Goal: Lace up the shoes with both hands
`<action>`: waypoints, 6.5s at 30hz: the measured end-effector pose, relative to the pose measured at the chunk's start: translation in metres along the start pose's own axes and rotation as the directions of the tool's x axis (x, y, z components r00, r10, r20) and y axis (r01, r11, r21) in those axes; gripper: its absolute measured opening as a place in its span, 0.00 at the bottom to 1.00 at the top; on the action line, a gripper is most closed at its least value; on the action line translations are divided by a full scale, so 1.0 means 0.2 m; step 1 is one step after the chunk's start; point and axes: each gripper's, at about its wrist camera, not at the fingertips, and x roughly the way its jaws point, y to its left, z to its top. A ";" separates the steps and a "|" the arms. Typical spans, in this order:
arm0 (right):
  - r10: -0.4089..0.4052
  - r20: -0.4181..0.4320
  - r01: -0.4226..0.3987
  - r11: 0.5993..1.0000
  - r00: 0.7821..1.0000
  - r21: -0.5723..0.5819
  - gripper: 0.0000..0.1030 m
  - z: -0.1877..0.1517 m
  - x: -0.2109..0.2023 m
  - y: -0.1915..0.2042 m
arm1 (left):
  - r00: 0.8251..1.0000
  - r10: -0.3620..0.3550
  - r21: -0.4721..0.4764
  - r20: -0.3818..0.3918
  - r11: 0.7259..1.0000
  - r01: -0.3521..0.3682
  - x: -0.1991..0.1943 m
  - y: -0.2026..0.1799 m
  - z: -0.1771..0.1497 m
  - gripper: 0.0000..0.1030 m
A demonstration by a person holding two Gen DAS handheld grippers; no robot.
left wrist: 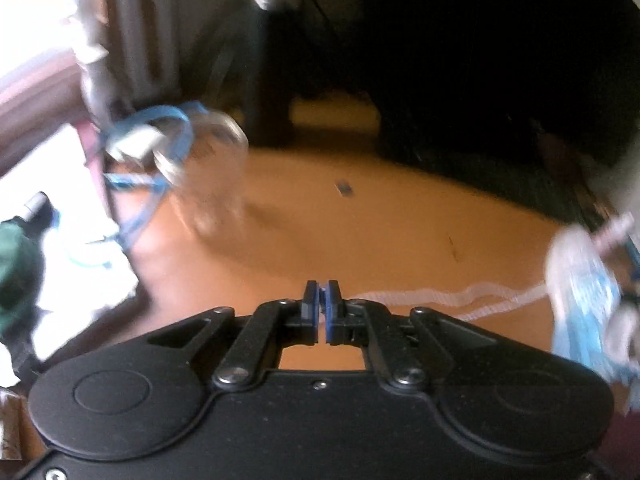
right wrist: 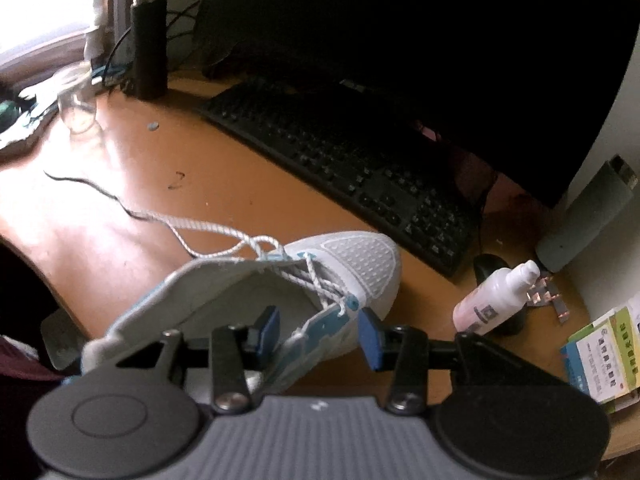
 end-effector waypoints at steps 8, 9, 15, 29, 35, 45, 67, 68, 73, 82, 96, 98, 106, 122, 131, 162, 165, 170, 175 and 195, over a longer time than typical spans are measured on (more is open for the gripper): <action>0.047 0.037 -0.048 0.998 0.998 0.030 0.44 0.08 -0.03 0.03 | 0.991 0.134 -0.069 -0.018 0.988 -0.135 0.03 0.13 0.05 0.23; 0.057 0.040 -0.059 0.998 0.998 0.028 0.44 0.09 -0.03 0.04 | 0.987 0.156 -0.064 -0.035 0.985 -0.158 0.06 0.15 0.04 0.23; 0.067 0.048 -0.067 0.998 0.997 0.013 0.43 0.14 -0.01 0.10 | 0.981 0.178 -0.145 -0.079 0.971 -0.188 0.19 0.24 -0.02 0.23; 0.092 -0.014 -0.093 0.995 0.996 -0.031 0.44 0.22 0.06 0.12 | 0.977 0.186 -0.189 -0.102 0.961 -0.203 0.43 0.19 0.05 0.00; 0.074 0.007 -0.074 0.997 0.997 0.017 0.44 0.19 0.01 0.07 | 1.000 0.016 0.002 0.011 1.000 -0.016 0.43 -0.13 0.18 0.00; 0.314 0.256 -0.403 0.654 0.915 0.640 0.45 0.04 -0.03 -0.33 | 0.884 -0.465 0.516 0.057 0.771 0.373 0.18 -1.04 0.22 0.00; 0.331 0.358 -0.481 0.465 0.873 0.743 0.02 -0.15 -0.10 -0.45 | 0.792 -0.599 0.694 -0.116 0.522 0.496 0.10 -1.42 0.07 0.03; 0.326 0.358 -0.479 0.474 0.875 0.739 0.02 -0.14 -0.11 -0.45 | 0.794 -0.596 0.696 -0.116 0.522 0.493 0.10 -1.42 0.07 0.03; 0.310 0.341 -0.459 0.535 0.888 0.710 0.02 -0.12 -0.14 -0.43 | 0.801 -0.585 0.702 -0.127 0.518 0.489 0.10 -1.46 0.08 0.03; 0.305 0.311 -0.434 0.572 0.900 0.696 0.07 -0.11 -0.16 -0.40 | 0.835 -0.544 0.748 -0.082 0.520 0.412 0.06 -1.45 0.11 0.01; 0.171 0.070 -0.183 0.859 0.983 0.479 0.35 -0.12 -0.14 -0.18 | 0.824 -0.559 0.781 0.086 0.552 0.293 0.22 -1.54 0.23 0.01; 0.159 0.051 -0.164 0.877 0.986 0.452 0.17 -0.12 -0.12 -0.15 | 0.831 -0.556 0.799 -0.005 0.498 0.338 0.27 -1.56 0.13 0.01; 0.155 0.075 -0.172 0.841 0.985 0.512 0.12 -0.21 -0.14 -0.20 | 0.861 -0.486 0.833 -0.152 0.405 0.376 0.39 -1.60 -0.06 0.00; 0.168 0.078 -0.184 0.828 0.983 0.530 0.14 -0.21 -0.15 -0.22 | 0.885 -0.430 0.867 -0.178 0.356 0.348 0.43 -1.63 -0.14 0.00; 0.170 0.076 -0.184 0.825 0.982 0.534 0.14 -0.22 -0.15 -0.22 | 0.887 -0.425 0.869 -0.183 0.351 0.348 0.44 -1.65 -0.13 0.00; 0.151 0.139 -0.205 0.697 0.979 0.687 0.19 -0.23 -0.10 -0.35 | 0.862 -0.485 0.827 -0.149 0.417 0.378 0.43 -1.67 -0.12 0.01; 0.169 0.150 -0.224 0.641 0.974 0.734 0.19 -0.25 -0.02 -0.37 | 0.862 -0.485 0.829 -0.147 0.415 0.376 0.43 -1.66 -0.12 0.00; 0.202 0.186 -0.267 0.533 0.962 0.803 0.19 -0.28 0.06 -0.42 | 0.864 -0.483 0.830 -0.143 0.417 0.370 0.43 -1.66 -0.13 0.00; 0.252 0.267 -0.346 0.360 0.930 0.866 0.09 -0.36 0.12 -0.49 | 0.866 -0.481 0.823 -0.135 0.433 0.369 0.42 -1.65 -0.14 0.01; -0.563 0.116 0.214 0.485 0.819 0.848 0.02 -0.58 -1.08 -0.92 | 0.898 -0.439 0.871 0.004 0.443 0.213 0.31 -1.60 -0.23 0.31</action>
